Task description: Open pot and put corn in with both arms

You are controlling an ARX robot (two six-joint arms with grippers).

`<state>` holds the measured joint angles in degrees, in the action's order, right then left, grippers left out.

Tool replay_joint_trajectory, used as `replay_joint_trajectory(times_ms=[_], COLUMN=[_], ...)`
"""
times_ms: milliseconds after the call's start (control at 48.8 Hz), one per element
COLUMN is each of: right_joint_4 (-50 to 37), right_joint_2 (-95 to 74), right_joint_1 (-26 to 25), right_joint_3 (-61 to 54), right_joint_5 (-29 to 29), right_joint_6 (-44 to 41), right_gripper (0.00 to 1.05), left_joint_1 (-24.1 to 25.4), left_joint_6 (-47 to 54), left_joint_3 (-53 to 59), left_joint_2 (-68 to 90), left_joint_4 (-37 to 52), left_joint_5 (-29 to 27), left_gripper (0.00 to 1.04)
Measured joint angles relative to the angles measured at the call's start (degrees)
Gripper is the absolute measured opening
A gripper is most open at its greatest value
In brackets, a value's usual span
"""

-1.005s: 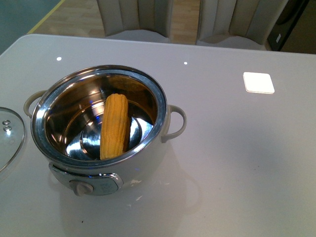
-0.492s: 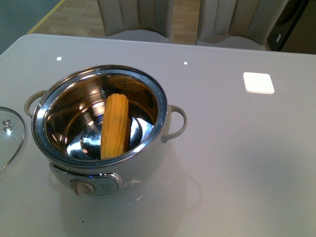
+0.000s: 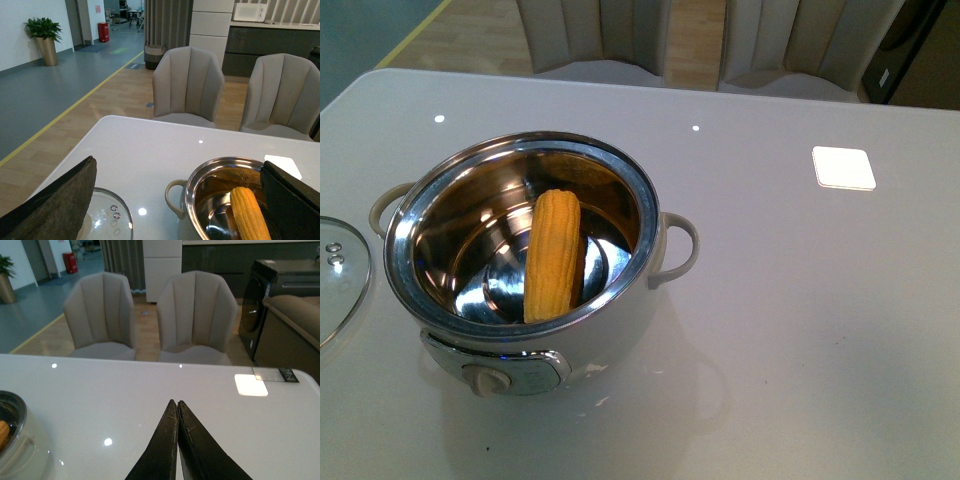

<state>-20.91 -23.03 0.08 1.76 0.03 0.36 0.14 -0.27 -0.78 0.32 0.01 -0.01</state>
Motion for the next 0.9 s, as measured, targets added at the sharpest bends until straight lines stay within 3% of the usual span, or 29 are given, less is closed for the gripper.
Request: replay_joint_trajectory(times_ms=[615,718,903], right_joint_4=[10.6,20.3,20.8], right_joint_2=[12.8,21.4,22.6], right_joint_1=[0.0,0.0,0.0], right_joint_3=[-0.8,-0.7,-0.7], right_joint_5=[0.0,0.0,0.0], right_joint_6=[0.0,-0.1,0.0], right_gripper=[0.02,0.02,0.02], left_joint_1=[0.0,0.0,0.0], left_joint_6=[0.0,0.0,0.0], left_joint_3=[0.0,0.0,0.0], left_joint_2=[0.0,0.0,0.0], left_joint_4=[0.0,0.0,0.0], left_joint_5=[0.0,0.0,0.0], left_gripper=[0.98,0.98,0.98])
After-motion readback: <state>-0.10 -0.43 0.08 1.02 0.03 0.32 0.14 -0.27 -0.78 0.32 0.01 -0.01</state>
